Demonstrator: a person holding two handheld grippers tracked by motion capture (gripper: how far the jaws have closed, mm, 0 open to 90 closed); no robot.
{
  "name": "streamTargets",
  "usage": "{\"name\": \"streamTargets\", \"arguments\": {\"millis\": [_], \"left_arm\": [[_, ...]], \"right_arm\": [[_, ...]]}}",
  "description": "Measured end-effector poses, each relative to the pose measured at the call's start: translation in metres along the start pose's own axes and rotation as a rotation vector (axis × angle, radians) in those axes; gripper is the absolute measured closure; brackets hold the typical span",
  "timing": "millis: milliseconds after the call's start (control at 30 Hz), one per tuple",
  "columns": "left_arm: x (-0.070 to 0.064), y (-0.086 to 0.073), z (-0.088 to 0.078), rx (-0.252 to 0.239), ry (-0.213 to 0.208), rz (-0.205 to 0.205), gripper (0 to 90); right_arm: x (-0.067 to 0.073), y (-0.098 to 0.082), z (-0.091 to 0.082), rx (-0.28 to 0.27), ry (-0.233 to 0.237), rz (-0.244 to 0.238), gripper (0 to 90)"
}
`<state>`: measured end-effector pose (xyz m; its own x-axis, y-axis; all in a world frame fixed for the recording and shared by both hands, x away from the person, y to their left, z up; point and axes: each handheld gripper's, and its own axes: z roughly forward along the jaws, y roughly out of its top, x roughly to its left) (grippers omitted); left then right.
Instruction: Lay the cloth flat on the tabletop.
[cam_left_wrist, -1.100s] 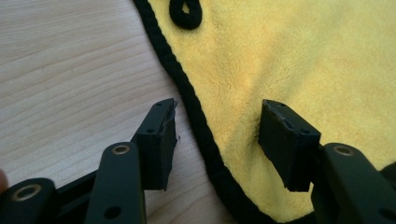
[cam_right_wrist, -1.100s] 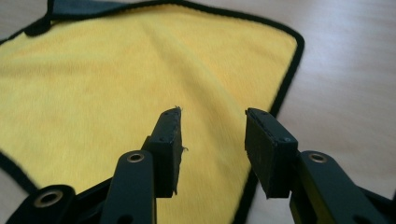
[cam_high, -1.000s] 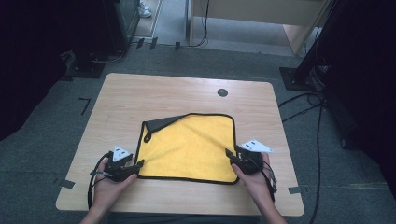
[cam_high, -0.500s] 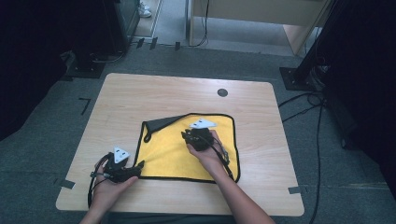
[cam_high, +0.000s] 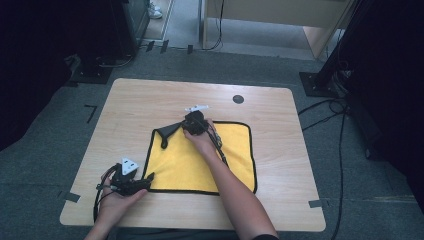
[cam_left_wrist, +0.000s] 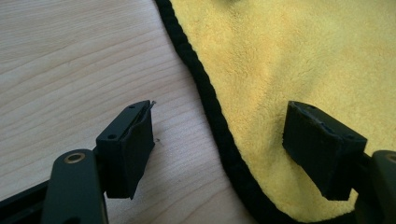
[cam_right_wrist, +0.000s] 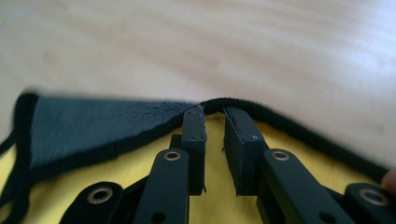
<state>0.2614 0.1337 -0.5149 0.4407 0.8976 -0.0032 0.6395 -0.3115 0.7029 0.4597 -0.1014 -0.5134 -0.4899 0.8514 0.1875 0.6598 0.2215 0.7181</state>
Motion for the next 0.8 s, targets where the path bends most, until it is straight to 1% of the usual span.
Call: {"name": "streamTargets", "arguments": {"millis": [33,67,133,167,200,233,267,300,333,367,400,433,467,500,533,567,600,633,667,700,733,800], "left_arm": [[0.000,0.000,0.000,0.000,0.000,0.000,24.7],[0.000,0.000,0.000,0.000,0.000,0.001,24.7],[0.000,0.000,0.000,-0.001,-0.001,0.002,24.7],[0.001,0.000,0.000,0.001,-0.001,0.005,24.7],[0.001,0.000,0.000,0.001,-0.002,0.005,24.7],[0.001,0.000,0.000,0.001,-0.002,0.005,24.7],[0.001,0.000,0.000,0.000,-0.002,0.006,24.7],[0.001,0.000,0.000,0.000,-0.003,0.007,24.7],[0.001,0.000,0.000,0.000,-0.003,0.007,24.6],[0.001,0.000,0.000,0.000,-0.003,0.008,24.6],[0.001,0.000,0.000,-0.001,-0.003,0.006,24.6],[0.001,0.000,0.000,-0.001,-0.003,0.006,24.6],[0.001,0.000,0.000,0.000,-0.002,0.008,24.6],[0.001,0.000,0.000,0.000,-0.001,0.008,24.6],[0.001,0.000,0.000,0.000,-0.001,0.007,24.6],[0.001,0.000,0.000,0.000,0.000,0.007,24.6],[0.001,0.000,0.000,0.000,0.000,0.007,24.6],[0.001,0.000,0.000,0.001,0.000,0.007,24.6],[0.001,0.000,0.000,0.001,-0.002,0.006,24.5],[0.001,0.000,0.000,0.000,-0.002,0.006,24.6],[0.001,0.000,0.000,0.000,-0.002,0.006,24.5],[0.001,0.000,0.000,0.000,-0.003,0.006,24.5]], "right_arm": [[0.000,0.000,0.000,0.000,0.000,0.000,78.4],[-0.007,0.009,0.009,-0.016,-0.008,0.031,76.4],[-0.010,0.017,0.015,-0.017,-0.017,0.032,73.0],[-0.009,0.021,0.016,-0.030,-0.036,0.017,70.5],[-0.007,0.023,0.014,-0.047,-0.057,0.000,70.5],[-0.005,0.024,0.013,-0.056,-0.061,-0.013,70.6],[-0.002,0.025,0.011,-0.058,-0.047,-0.024,70.8],[0.003,0.024,0.008,-0.054,-0.015,-0.031,71.7],[0.003,0.024,0.008,-0.054,-0.015,-0.031,71.7],[0.013,0.020,0.005,-0.058,-0.018,-0.068,74.0],[0.013,0.020,0.005,-0.058,-0.018,-0.068,74.0],[0.021,0.016,0.003,-0.072,-0.019,-0.090,74.6],[0.021,0.016,0.003,-0.072,-0.019,-0.090,74.6],[0.024,0.014,0.002,-0.087,-0.033,-0.100,74.6],[0.027,0.012,0.001,-0.109,-0.037,-0.106,74.7],[0.031,0.011,0.003,-0.109,0.002,-0.111,72.9],[0.033,0.011,0.006,-0.092,0.028,-0.106,72.4],[0.033,0.011,0.006,-0.092,0.028,-0.106,72.4],[0.035,0.011,0.010,-0.070,0.041,-0.112,71.5],[0.038,0.015,0.021,-0.053,0.024,-0.129,70.3],[0.038,0.015,0.021,-0.053,0.024,-0.129,70.3],[0.036,0.020,0.033,-0.027,0.017,-0.088,69.3]]}}
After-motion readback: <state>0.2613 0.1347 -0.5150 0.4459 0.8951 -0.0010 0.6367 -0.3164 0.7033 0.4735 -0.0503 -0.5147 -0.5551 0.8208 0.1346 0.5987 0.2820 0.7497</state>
